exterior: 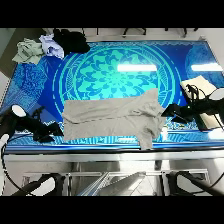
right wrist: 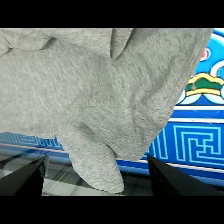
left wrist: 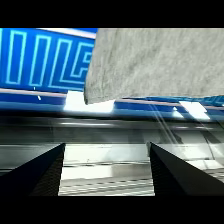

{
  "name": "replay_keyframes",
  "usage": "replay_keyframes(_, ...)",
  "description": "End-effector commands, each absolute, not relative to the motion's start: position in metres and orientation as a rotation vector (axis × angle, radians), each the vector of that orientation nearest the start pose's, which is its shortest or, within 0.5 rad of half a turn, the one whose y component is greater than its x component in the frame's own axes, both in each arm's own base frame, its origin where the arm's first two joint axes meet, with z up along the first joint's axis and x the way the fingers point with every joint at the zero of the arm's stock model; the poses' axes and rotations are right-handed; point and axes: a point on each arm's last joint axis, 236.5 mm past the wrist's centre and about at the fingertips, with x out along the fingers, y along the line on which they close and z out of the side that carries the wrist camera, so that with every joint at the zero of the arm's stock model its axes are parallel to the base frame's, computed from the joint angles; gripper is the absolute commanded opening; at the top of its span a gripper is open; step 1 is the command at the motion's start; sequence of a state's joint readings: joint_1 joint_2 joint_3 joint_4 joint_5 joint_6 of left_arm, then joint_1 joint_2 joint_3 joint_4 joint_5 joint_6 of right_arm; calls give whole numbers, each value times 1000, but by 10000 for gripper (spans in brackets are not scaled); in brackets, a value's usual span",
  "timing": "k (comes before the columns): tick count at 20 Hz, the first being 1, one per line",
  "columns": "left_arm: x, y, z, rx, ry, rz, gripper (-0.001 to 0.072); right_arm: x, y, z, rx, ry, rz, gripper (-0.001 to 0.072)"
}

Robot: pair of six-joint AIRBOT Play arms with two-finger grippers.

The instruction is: Fold the shirts.

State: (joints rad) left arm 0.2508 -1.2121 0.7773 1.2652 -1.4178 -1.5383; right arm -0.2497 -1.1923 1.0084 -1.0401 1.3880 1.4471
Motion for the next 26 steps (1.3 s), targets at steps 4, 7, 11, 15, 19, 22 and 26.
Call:
replay_keyframes(4, 227, -25, -110, -787, 1635, 74, 572, 318, 42, 30, 553, 1334, 228, 699)
replay_keyframes(7, 243, -31, -112, -798, 1573, 73, 572, 318, 42, 30, 553, 1333, 228, 699)
replay_keyframes(11, 249, -47, -126, -799, 1591, 86, 571, 318, 42, 30, 553, 1333, 228, 699)
replay_keyframes(15, 258, -47, -128, -721, 1610, 67, 333, 317, 43, 29, 553, 1340, 231, 698)
replay_keyframes(19, 275, -37, -111, -675, 1496, 70, 13, 315, 41, 28, 544, 1345, 229, 698)
replay_keyframes(22, 280, -38, -81, -655, 1417, 40, 13, 307, 34, 24, 522, 1381, 212, 699)
replay_keyframes(26, 279, -42, -34, -624, 1296, -11, 13, 296, 22, 10, 516, 1426, 167, 698)
